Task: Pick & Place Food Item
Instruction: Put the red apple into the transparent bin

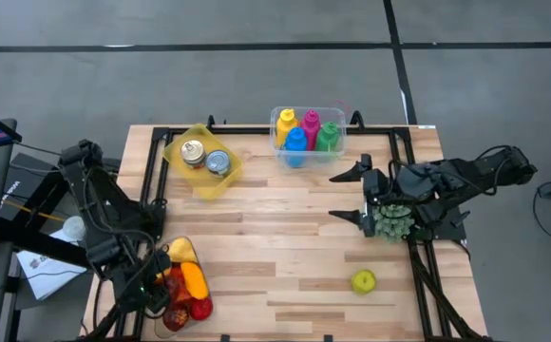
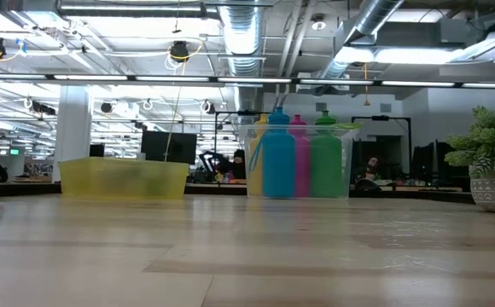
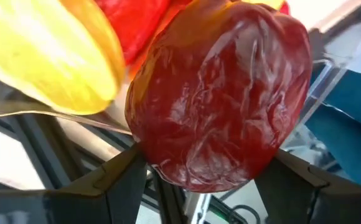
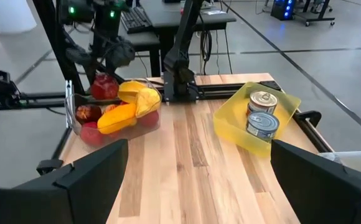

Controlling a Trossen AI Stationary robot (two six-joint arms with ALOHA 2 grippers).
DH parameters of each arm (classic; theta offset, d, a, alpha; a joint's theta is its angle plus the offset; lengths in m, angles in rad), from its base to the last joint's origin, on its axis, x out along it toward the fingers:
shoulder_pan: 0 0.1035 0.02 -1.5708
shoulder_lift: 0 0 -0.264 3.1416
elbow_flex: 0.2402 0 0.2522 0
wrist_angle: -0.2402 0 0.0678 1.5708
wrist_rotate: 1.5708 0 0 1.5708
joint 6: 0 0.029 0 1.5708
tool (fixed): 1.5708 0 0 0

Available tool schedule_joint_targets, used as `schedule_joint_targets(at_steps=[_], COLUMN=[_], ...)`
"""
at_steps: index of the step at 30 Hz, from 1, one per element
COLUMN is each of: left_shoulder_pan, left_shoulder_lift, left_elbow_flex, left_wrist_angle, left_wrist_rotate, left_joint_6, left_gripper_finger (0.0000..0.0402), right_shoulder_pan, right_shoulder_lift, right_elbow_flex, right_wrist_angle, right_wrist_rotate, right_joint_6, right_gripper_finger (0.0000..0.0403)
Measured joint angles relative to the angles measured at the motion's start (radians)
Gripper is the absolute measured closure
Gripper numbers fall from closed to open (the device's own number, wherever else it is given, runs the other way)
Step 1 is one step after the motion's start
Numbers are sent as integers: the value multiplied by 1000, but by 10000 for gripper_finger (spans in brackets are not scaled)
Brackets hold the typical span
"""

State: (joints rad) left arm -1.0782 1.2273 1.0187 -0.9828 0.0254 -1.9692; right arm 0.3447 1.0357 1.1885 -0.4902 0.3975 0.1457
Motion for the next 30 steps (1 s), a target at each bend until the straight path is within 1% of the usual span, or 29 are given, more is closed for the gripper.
schedule_joint_targets(at_steps=[6, 11, 14, 21, 30], left_shoulder_pan=[0, 0, 1, 20, 21], left_shoulder_lift=[32, 82, 104, 110, 100], left_elbow_flex=[0, 0, 0, 0, 0], left_wrist_angle=[-27, -31, -27, -20, -16], left_wrist_rotate=[15, 141, 175, 144, 140], left_joint_6=[3, 46, 46, 46, 42], left_gripper_finger=[150, 150, 150, 136, 113], right_shoulder_pan=[0, 0, 0, 0, 0], right_shoulder_lift=[0, 0, 0, 0, 0], right_elbow_flex=[0, 0, 0, 0, 0], right_wrist_angle=[-2, -3, -3, -3, -4], right_wrist_rotate=[0, 0, 0, 0, 0], right_joint_6=[14, 14, 14, 13, 12], right_gripper_finger=[21, 21, 21, 21, 21])
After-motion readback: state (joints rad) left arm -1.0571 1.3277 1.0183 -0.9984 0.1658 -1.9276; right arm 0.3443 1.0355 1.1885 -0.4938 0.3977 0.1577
